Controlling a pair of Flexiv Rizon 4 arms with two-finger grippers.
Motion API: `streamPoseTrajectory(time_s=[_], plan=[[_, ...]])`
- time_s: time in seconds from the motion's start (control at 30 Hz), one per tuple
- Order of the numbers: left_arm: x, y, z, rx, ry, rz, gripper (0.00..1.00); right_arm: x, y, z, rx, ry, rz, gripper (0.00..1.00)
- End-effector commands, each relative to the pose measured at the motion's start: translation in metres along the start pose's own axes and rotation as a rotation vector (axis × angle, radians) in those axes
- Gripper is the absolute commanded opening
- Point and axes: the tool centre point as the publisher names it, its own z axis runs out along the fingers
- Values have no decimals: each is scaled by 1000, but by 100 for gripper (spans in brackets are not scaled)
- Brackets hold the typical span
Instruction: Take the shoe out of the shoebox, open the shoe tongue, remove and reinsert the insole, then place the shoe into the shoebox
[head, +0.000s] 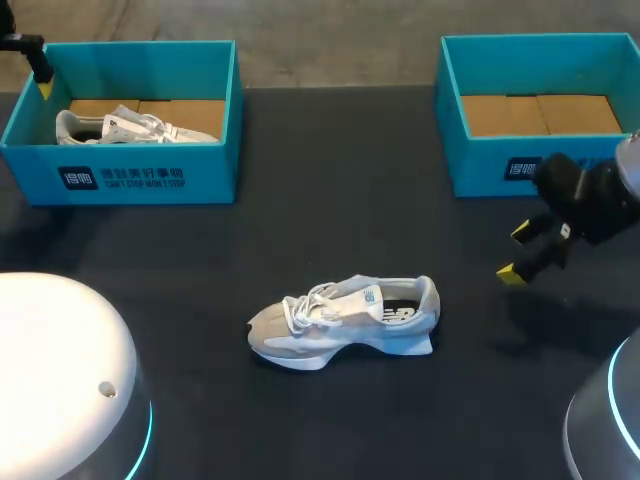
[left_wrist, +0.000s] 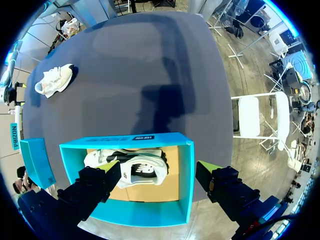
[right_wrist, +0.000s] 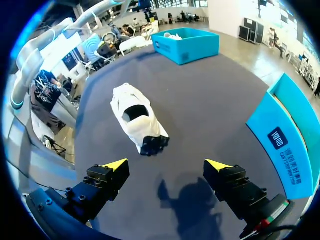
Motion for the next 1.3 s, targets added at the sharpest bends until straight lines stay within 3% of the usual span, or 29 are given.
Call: streamPoseTrajectory(time_s=[0.03, 0.23, 0.53, 0.93, 1.3], plan=[[0, -1, 0, -2, 2, 1, 100, 1, 0, 0, 0, -2, 0, 100], [0, -1, 0, -2, 2, 1, 100, 1, 0, 0, 0, -2, 0, 100], [0, -1, 0, -2, 2, 1, 100, 0, -14, 11, -127, -10, -182, 100], [0, -1, 0, -2, 2, 1, 100, -12, -30, 28, -213, 30, -369, 100], [0, -1, 0, -2, 2, 1, 100, -12, -32, 33, -223, 30, -398, 100]])
